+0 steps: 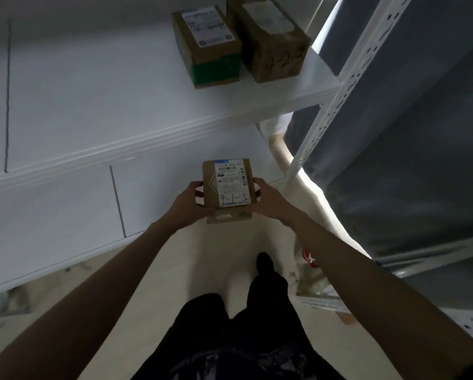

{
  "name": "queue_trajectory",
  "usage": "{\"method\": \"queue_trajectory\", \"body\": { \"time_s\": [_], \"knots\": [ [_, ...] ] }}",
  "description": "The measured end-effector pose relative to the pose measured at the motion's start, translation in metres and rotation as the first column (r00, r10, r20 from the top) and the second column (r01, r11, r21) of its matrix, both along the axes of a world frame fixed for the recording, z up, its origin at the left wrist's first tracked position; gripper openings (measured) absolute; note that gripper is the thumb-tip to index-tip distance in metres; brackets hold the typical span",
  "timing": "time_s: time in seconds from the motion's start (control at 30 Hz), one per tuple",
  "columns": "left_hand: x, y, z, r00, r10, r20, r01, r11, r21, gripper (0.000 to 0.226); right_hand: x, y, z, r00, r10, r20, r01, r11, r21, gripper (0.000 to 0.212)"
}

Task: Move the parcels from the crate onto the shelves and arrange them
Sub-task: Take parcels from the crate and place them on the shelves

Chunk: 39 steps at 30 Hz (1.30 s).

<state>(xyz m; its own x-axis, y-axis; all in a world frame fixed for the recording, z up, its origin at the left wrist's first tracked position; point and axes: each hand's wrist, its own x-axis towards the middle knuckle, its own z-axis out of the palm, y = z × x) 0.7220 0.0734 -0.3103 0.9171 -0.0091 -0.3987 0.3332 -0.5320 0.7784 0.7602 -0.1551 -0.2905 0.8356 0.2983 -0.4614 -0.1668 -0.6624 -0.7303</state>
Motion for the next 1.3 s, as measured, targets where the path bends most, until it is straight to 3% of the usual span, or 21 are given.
{"method": "queue_trajectory", "body": {
  "time_s": [0.3,0.43,0.63,0.8,0.97,1.1,1.3],
  "knots": [
    [0.080,-0.007,-0.092,0.990,0.130,-0.052,-0.127,0.990,0.060,0.086,0.109,0.007,-0.096,0.990,0.139,-0.027,-0.140,0.989,-0.044,0.092],
    [0.112,0.000,-0.135,0.984,0.168,-0.056,-0.163,0.982,0.093,0.084,0.145,0.020,-0.139,0.985,0.172,-0.032,-0.174,0.983,-0.058,0.085],
    [0.154,0.013,-0.191,0.960,0.261,-0.102,-0.258,0.965,0.041,0.081,0.188,0.048,-0.192,0.976,0.218,0.006,-0.216,0.967,-0.133,0.074],
    [0.173,0.020,-0.215,0.937,0.345,-0.056,-0.346,0.938,-0.005,0.085,0.206,0.063,-0.211,0.978,0.194,0.076,-0.183,0.974,-0.131,0.067],
    [0.157,0.028,-0.198,0.957,0.271,-0.101,-0.270,0.963,0.025,0.103,0.193,0.065,-0.194,0.984,0.175,0.041,-0.167,0.976,-0.142,0.071],
    [0.138,0.037,-0.158,0.971,0.162,-0.176,-0.141,0.982,0.127,0.098,0.174,0.070,-0.144,0.970,0.239,0.044,-0.227,0.955,-0.192,0.057],
    [0.100,0.044,-0.083,0.969,-0.109,-0.220,0.179,0.926,0.332,0.090,0.133,0.074,-0.068,0.953,0.301,0.008,-0.285,0.909,-0.306,0.080]
  ]
}}
